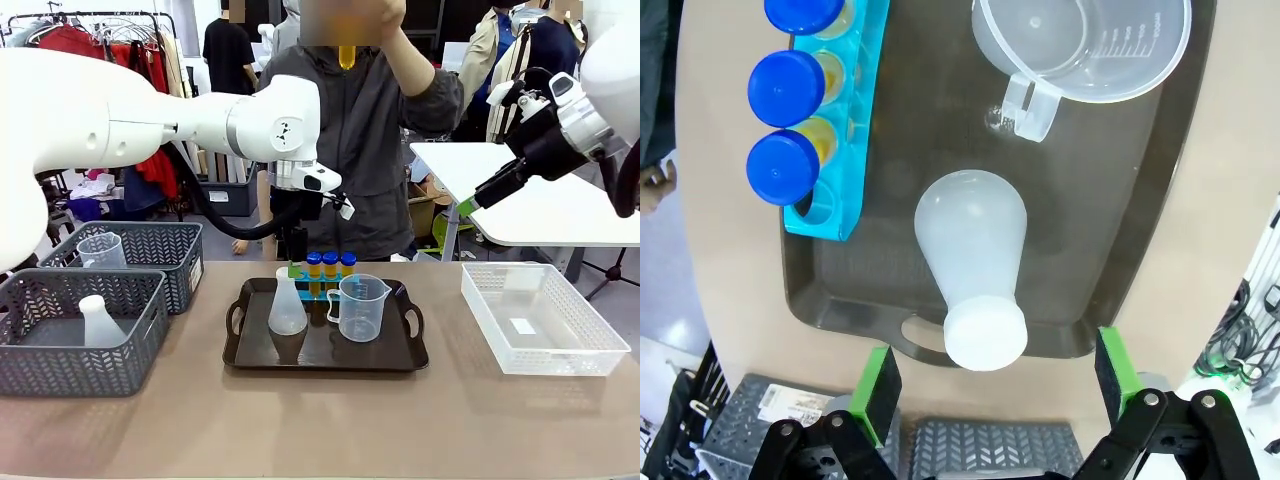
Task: Prepare the laboratory tools.
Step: Pick up one Small flask and place it on the Handle tray.
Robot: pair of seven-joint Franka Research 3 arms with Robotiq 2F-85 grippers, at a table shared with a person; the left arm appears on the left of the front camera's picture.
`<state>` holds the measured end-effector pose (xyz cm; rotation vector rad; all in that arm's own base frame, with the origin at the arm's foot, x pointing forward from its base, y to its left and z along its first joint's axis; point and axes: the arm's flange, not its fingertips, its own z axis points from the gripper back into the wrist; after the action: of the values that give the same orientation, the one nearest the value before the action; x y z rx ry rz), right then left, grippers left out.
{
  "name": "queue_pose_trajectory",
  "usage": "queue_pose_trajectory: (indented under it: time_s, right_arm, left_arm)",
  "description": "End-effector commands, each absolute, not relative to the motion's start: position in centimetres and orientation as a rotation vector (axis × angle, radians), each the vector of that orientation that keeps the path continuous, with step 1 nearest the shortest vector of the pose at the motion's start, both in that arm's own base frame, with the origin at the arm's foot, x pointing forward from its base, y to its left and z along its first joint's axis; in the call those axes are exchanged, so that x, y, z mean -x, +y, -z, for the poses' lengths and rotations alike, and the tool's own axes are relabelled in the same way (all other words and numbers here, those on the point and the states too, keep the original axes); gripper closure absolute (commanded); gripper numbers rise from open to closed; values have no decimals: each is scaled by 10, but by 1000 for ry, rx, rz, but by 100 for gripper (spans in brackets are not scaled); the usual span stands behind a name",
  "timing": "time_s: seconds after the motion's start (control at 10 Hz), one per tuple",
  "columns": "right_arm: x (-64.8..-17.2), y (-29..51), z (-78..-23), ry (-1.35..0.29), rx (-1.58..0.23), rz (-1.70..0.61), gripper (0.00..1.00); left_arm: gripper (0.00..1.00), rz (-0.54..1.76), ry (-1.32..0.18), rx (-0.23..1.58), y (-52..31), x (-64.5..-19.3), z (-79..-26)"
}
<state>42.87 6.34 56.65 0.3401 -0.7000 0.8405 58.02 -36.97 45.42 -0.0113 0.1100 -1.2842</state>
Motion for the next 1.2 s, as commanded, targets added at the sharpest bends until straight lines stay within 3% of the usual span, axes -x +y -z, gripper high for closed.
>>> queue_pose_trajectory:
  time_s: [0.0, 0.5, 1.1]
  right_arm:
    - [-431, 63, -567, -718, -367, -841, 0]
    - [-431, 63, -567, -718, -367, -841, 0]
    - [-431, 63, -567, -718, -367, -841, 0]
  left_arm:
    - [0, 1285, 114, 13, -370, -581, -451]
    - [0, 1284, 119, 14, -370, -581, -448]
    - [0, 1301, -22, 23, -347, -533, -526]
